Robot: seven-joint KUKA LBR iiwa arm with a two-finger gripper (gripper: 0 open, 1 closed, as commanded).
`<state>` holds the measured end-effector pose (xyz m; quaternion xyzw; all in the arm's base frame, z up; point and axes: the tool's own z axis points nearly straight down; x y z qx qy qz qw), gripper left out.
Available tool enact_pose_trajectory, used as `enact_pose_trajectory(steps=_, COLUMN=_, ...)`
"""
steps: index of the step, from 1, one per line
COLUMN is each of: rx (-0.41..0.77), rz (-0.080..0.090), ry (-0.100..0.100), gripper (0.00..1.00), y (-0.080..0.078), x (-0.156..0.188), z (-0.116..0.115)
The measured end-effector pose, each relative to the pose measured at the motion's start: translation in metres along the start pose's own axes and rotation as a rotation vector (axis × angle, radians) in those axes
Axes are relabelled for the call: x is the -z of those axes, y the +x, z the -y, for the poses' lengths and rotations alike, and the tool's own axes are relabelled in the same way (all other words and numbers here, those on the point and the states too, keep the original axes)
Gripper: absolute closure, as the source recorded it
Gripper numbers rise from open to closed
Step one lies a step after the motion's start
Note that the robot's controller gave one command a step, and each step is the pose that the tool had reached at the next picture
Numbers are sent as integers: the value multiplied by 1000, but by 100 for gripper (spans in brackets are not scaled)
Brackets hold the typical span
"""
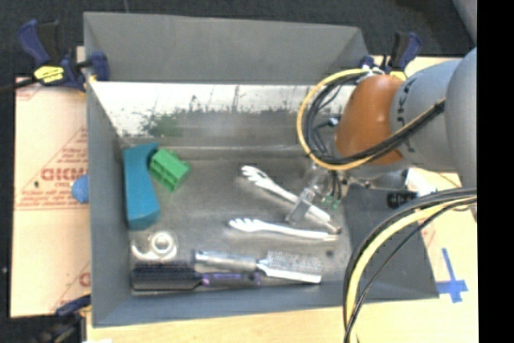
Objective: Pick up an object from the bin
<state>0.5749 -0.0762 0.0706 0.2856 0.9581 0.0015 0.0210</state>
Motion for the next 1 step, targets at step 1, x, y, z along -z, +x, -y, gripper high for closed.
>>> enact_pose_trajectory(steps=1, rx=-175, rz=1, ry=-2, gripper=100, y=58, x=2, z=-7)
